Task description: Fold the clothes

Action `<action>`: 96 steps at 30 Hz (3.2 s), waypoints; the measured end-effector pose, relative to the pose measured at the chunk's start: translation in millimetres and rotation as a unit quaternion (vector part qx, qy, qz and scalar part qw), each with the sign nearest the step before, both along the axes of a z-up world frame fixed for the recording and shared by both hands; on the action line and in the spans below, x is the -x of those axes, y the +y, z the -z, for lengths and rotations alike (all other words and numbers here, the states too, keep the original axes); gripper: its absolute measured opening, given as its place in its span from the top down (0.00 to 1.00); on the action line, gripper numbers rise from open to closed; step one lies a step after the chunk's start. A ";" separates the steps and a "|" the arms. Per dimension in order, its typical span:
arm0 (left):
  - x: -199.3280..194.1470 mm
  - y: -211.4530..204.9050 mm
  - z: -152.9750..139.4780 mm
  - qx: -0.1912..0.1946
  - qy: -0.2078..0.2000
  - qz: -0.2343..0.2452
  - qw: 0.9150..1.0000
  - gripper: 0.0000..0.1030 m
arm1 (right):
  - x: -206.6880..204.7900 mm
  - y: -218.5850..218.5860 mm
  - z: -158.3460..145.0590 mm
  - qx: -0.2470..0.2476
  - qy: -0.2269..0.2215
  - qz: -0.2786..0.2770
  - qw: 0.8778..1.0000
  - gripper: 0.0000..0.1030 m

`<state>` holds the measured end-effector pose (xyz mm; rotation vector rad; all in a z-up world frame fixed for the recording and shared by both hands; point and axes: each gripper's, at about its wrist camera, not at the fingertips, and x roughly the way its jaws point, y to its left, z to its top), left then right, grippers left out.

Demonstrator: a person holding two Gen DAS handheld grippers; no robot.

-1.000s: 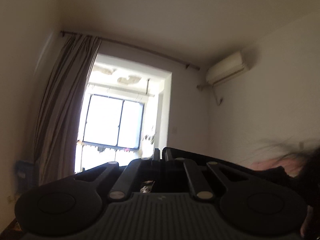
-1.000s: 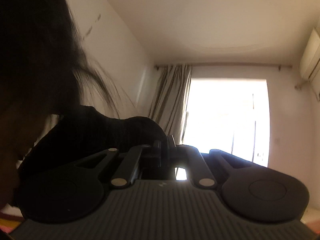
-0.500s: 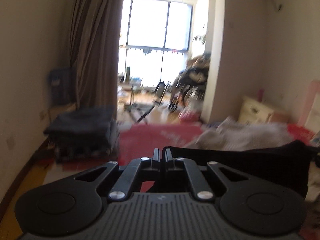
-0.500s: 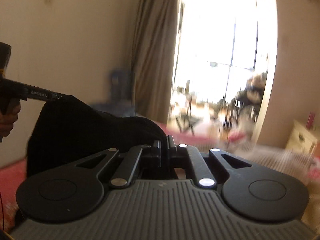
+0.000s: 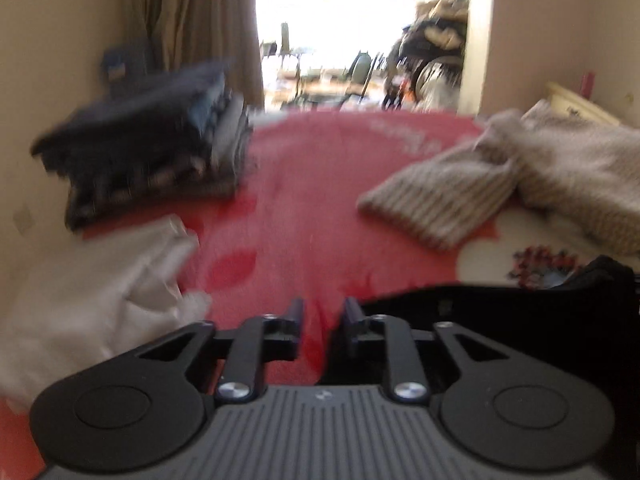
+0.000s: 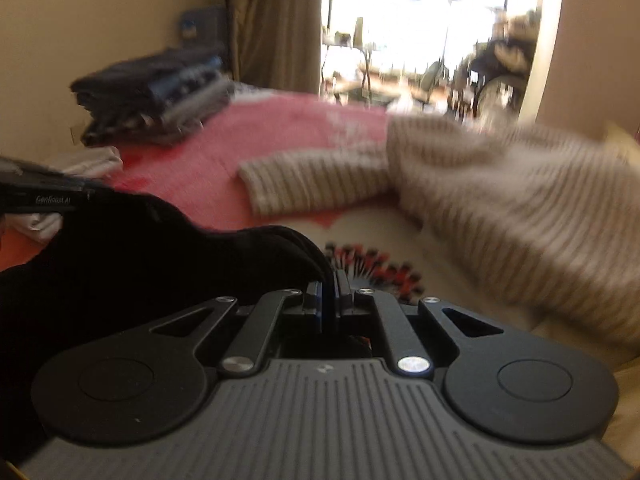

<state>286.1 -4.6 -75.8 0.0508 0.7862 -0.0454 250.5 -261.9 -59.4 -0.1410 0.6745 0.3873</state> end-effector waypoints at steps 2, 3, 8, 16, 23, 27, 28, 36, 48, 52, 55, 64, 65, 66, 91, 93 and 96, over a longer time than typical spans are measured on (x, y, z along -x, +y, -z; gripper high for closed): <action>-1.7 3.0 6.7 0.012 0.017 -0.009 1.000 0.47 | -9.0 -4.9 18.6 -0.020 0.043 0.003 0.999 0.93; -3.2 4.9 10.0 0.019 0.025 -0.013 0.999 0.44 | -9.9 -7.9 23.7 -0.031 0.059 0.003 0.998 0.90; 8.6 30.0 -8.5 0.082 0.015 -0.036 0.996 0.39 | 13.3 -27.1 4.4 -0.073 0.054 -0.007 0.996 0.49; 87.9 118.3 -118.4 0.125 -0.021 -0.055 0.990 0.33 | 65.9 -69.2 -41.9 -0.162 0.028 -0.044 0.985 0.21; 163.3 194.5 -201.2 0.011 -0.060 -0.129 0.990 0.30 | 104.7 -56.1 -68.0 -0.247 0.071 -0.120 0.959 0.21; 185.6 206.9 -163.4 0.072 0.016 -0.114 0.991 0.29 | 119.1 -31.2 -88.1 -0.227 0.114 -0.176 0.951 0.25; 188.9 203.8 -146.2 0.092 0.041 -0.101 0.990 0.29 | 122.2 -25.6 -91.4 -0.220 0.133 -0.186 0.948 0.29; 208.1 162.1 -31.2 0.210 0.156 -0.017 0.965 0.38 | 181.9 -32.8 -78.6 -0.157 0.261 -0.167 0.938 0.43; 310.4 133.8 -3.9 0.233 0.264 0.156 0.923 0.38 | 294.3 -116.2 -0.2 -0.149 0.315 0.000 0.937 0.46; 337.8 125.2 1.4 0.222 0.290 0.168 0.916 0.40 | 311.6 -118.5 27.3 -0.180 0.347 0.015 0.920 0.51; 358.3 118.8 5.3 0.213 0.309 0.177 0.910 0.49 | 326.2 -112.0 29.9 -0.173 0.374 -0.013 0.911 0.66; 332.9 140.6 -6.5 0.318 0.304 0.126 0.889 0.94 | 324.7 -113.6 15.0 -0.260 0.393 -0.047 0.881 0.99; 323.0 149.0 -10.1 0.338 0.289 0.108 0.889 0.94 | 315.4 -121.0 9.7 -0.285 0.384 -0.031 0.878 0.99; 313.2 157.4 -13.7 0.357 0.274 0.090 0.888 0.94 | 305.2 -129.8 6.1 -0.312 0.374 -0.011 0.873 0.99; 282.0 168.3 -32.0 0.337 0.177 0.037 0.924 0.45 | 240.7 -187.0 -0.3 -0.338 0.264 0.107 0.897 0.76; 291.3 159.4 -38.3 0.292 0.163 0.059 0.941 0.44 | 248.9 -167.8 -10.8 -0.277 0.247 0.054 0.927 0.76; 303.4 145.0 -38.6 0.230 0.151 0.089 0.957 0.43 | 256.8 -139.0 -17.4 -0.208 0.224 -0.001 0.952 0.76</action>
